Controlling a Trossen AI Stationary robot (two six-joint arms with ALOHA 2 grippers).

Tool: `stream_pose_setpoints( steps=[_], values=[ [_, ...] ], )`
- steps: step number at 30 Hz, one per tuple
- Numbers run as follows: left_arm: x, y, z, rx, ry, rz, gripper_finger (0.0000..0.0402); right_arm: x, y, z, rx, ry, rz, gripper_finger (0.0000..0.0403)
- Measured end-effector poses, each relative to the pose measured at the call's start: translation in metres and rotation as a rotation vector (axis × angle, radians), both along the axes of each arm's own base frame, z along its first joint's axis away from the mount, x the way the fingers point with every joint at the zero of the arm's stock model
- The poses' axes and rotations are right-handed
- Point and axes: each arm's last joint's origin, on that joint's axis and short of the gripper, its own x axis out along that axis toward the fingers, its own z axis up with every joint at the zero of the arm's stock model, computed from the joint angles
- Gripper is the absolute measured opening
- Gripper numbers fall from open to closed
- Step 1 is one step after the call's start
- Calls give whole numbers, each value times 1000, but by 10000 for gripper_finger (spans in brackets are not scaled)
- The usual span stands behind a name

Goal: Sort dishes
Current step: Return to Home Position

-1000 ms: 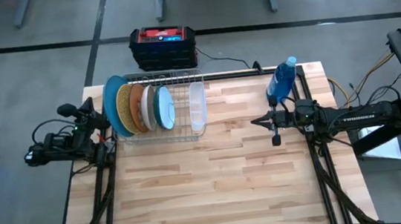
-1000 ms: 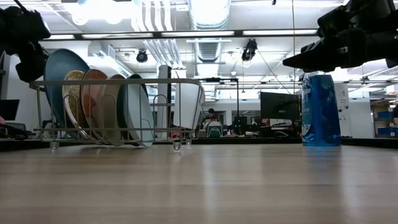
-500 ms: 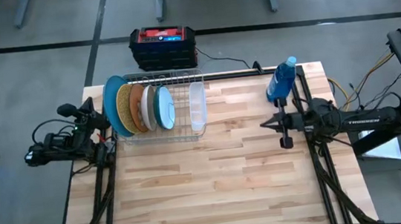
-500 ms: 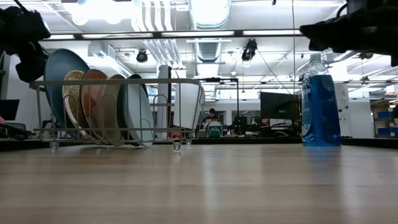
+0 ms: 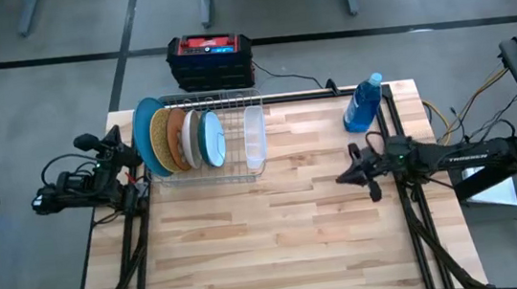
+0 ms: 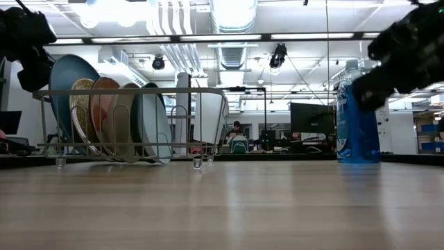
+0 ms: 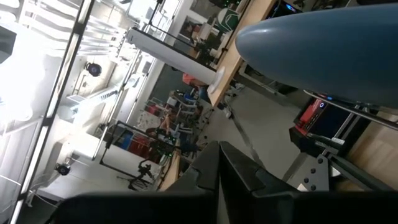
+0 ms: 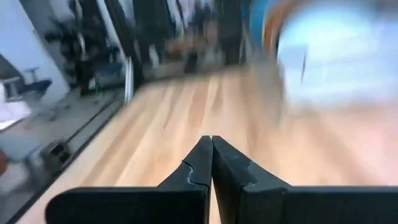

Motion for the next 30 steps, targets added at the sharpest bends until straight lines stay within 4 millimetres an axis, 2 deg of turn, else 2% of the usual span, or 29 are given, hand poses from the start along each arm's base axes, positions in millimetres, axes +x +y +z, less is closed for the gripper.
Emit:
stream_pose_setpoints(
  steps=[3,6,12,17,22,24,28,30],
  values=[
    [0,0,0,0,1,0,0,-1,4,-16,90,158,19,0],
    [0,0,0,0,3,0,0,-1,5,-14,31,130,47,0],
    [0,0,0,0,3,0,0,2,6,3,88,16,60,0],
    [0,0,0,0,3,0,0,2,6,23,8,-66,67,0],
    [0,0,0,0,4,0,0,2,6,34,39,-101,57,0],
    [0,0,0,0,5,0,0,3,4,38,-15,-169,5,0],
    [0,0,0,1,7,0,0,0,5,31,-125,-209,-120,0],
    [1,0,0,1,8,0,0,-4,5,17,-130,-198,-120,0]
  ],
)
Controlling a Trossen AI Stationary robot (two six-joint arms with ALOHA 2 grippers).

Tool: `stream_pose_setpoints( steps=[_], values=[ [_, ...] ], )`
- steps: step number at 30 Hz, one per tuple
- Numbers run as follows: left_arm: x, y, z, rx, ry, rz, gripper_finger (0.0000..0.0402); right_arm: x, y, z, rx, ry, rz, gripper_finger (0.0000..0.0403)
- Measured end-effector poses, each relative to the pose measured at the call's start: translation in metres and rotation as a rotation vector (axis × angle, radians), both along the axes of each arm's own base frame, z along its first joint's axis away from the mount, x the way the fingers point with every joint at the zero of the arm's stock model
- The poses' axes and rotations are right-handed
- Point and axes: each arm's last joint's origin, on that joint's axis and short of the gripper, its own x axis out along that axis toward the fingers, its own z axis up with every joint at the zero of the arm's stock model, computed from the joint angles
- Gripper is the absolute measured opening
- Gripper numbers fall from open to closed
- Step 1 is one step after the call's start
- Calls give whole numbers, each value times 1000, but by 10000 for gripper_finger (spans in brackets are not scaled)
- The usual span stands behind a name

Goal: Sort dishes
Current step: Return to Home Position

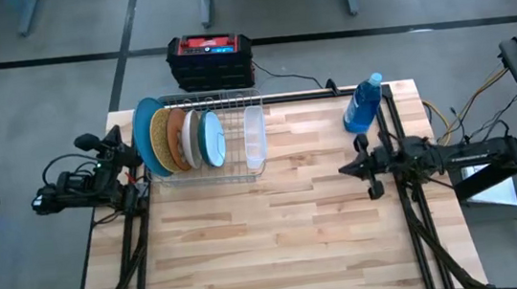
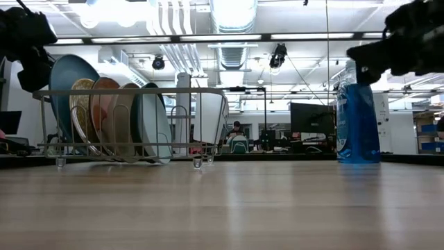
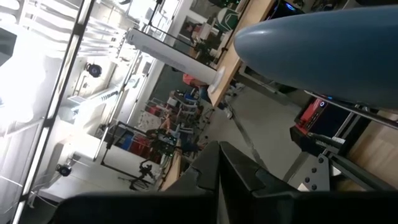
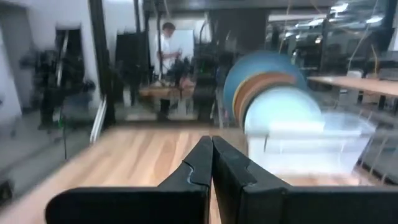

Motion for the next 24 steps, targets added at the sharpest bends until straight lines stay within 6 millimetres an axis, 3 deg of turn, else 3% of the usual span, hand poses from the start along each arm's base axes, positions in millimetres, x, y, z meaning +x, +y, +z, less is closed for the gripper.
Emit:
stream_pose_setpoints(
  steps=[2,10,16,20,24],
  values=[
    [1,0,0,1,8,0,0,-4,2,-13,-32,55,10,0],
    [2,0,0,2,25,0,0,-20,6,-15,-109,44,57,0],
    [4,0,-1,5,51,0,0,-20,6,-16,-128,53,97,0],
    [4,0,-1,6,60,0,0,-21,11,-14,-307,-12,242,0],
    [4,0,-1,5,61,0,0,-19,11,-17,-329,14,228,0]
  ],
)
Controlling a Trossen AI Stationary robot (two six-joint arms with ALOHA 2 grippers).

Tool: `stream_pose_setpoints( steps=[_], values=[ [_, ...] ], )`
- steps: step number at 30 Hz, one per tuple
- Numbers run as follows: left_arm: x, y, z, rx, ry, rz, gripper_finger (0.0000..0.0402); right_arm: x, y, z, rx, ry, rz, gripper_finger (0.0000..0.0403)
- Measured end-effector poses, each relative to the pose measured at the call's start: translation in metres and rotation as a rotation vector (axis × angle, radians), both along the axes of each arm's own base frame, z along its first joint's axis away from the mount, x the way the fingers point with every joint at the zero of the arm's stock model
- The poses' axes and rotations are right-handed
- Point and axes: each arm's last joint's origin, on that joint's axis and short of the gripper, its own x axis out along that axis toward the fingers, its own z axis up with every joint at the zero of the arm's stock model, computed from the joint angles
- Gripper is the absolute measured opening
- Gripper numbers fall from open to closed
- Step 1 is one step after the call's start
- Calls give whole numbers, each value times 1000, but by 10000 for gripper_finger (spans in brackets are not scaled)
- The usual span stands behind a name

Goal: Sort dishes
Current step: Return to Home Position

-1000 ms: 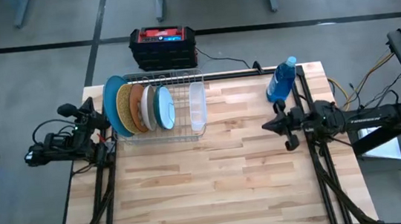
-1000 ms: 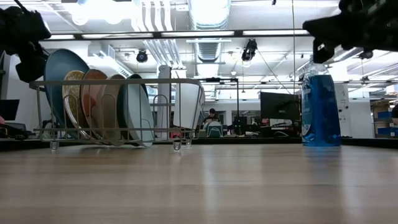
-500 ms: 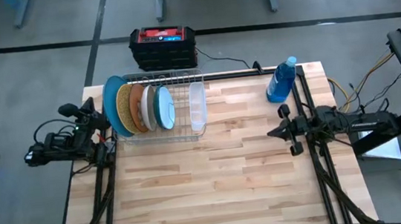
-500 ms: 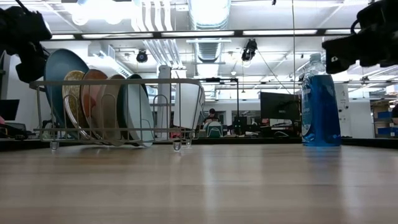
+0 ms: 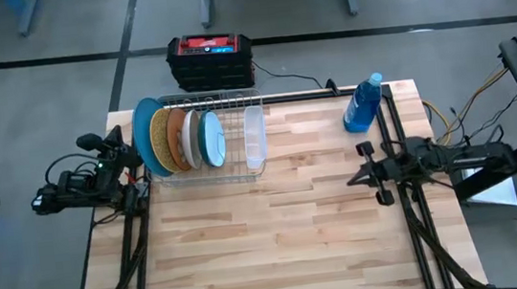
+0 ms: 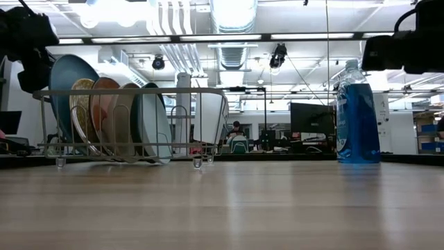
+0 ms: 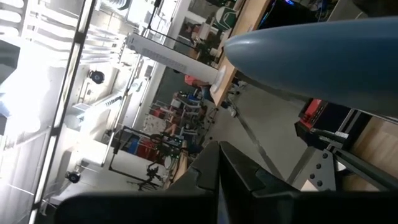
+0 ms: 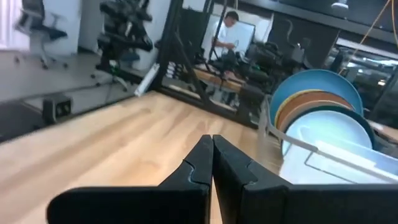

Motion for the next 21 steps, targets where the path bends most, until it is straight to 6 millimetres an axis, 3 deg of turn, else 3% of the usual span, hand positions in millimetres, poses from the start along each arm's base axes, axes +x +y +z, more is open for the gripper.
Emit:
stream_pose_setpoints(
  steps=[8,21],
  values=[
    [0,0,0,0,1,0,0,6,0,-8,-157,45,-6,0],
    [0,0,0,0,1,0,0,11,0,-15,-138,138,-1,0]
  ],
)
